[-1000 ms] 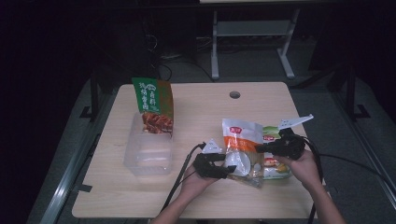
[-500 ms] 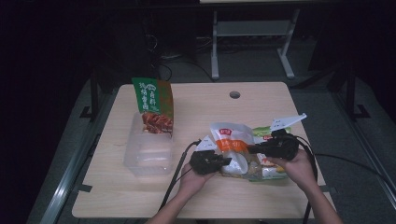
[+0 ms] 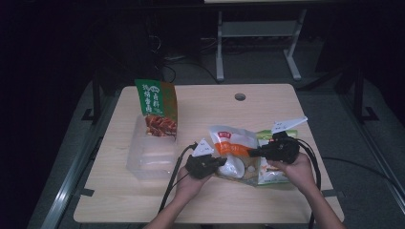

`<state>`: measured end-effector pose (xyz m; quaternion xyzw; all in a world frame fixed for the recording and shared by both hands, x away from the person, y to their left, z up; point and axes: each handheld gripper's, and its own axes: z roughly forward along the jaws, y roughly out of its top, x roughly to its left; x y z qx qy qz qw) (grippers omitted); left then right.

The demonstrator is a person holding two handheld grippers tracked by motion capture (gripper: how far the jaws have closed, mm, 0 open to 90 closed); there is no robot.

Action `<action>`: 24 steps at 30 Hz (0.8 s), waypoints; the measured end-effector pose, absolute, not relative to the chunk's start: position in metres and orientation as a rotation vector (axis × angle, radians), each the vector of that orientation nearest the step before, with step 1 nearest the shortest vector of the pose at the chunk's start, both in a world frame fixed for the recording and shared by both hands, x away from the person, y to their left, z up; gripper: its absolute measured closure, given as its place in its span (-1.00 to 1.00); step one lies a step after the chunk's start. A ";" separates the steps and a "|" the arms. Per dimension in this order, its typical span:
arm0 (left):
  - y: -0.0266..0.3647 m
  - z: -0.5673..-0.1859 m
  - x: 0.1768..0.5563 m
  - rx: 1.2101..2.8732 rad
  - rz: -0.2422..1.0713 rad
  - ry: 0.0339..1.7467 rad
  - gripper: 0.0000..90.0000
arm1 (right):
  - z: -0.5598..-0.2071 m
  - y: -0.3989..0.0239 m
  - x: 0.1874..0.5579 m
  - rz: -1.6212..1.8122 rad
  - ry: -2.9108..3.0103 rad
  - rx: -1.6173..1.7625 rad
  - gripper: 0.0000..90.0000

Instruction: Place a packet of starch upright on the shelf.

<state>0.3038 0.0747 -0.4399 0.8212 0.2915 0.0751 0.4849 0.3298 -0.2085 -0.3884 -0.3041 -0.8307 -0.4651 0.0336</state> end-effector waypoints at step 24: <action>0.095 -0.434 0.277 2.007 0.179 0.678 0.72 | -0.395 -0.190 0.319 -1.397 -2.581 -0.854 0.99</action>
